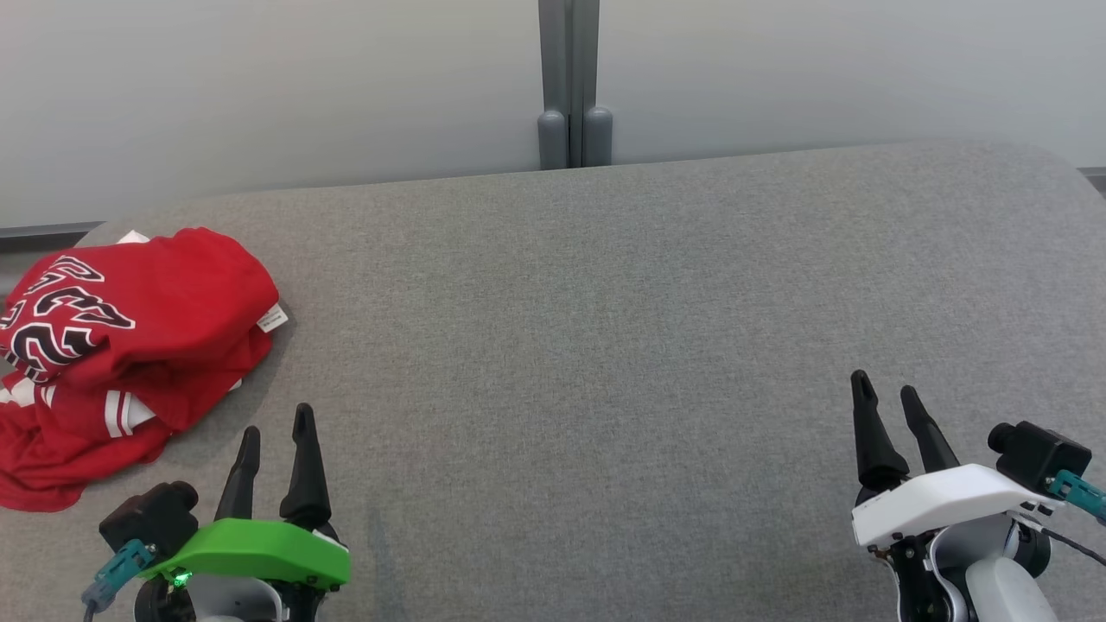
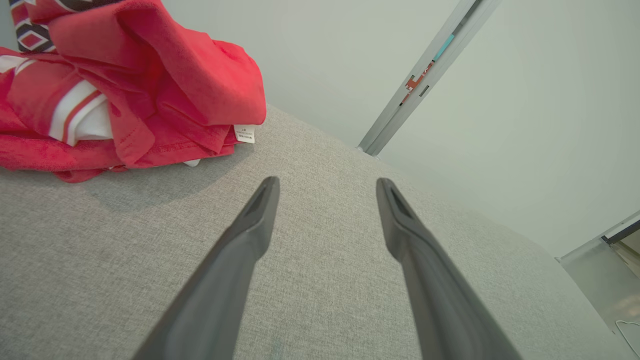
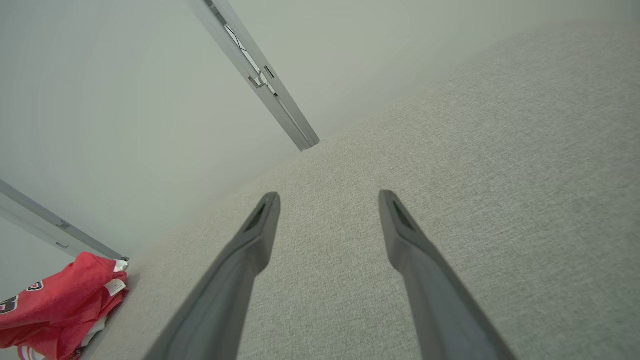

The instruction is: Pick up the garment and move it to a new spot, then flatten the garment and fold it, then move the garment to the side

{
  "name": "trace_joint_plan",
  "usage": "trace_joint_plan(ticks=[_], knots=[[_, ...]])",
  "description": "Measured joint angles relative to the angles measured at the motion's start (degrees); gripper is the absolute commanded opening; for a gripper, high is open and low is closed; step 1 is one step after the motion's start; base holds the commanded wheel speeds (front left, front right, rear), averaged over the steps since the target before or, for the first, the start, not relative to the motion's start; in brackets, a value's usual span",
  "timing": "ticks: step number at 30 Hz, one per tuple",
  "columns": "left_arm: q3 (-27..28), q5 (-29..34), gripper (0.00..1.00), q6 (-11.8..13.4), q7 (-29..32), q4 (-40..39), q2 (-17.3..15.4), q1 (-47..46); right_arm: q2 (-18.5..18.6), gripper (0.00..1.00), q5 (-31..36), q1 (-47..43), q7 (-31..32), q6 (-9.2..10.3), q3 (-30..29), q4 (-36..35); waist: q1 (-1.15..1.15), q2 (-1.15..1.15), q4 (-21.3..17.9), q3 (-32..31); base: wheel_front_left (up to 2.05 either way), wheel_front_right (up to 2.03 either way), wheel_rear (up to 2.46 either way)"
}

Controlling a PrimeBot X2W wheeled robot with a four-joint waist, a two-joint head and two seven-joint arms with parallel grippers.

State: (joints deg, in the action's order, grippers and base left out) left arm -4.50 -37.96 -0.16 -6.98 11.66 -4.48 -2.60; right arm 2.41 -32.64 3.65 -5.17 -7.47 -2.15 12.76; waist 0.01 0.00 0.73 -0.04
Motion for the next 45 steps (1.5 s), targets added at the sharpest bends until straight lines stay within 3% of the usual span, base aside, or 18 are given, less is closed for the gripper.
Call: trace_joint_plan(ticks=[23, 45], knots=[[-1.32, 12.59, 1.0, 0.75, -3.27, 0.51, 0.0, 0.23, 0.14, 1.0, 12.54, 0.02, -3.45, 0.0, 1.31, -0.42, 0.0, 0.0, -0.14, 0.49, 0.0, 0.0, 0.0], [-3.13, 19.59, 1.0, 1.46, -4.28, 3.46, -0.02, -0.86, 0.24, 1.0, 22.28, 0.26, -2.59, -0.02, 3.66, 0.02, 0.0, 0.0, -0.09, 0.16, 0.0, 0.0, 0.0]])
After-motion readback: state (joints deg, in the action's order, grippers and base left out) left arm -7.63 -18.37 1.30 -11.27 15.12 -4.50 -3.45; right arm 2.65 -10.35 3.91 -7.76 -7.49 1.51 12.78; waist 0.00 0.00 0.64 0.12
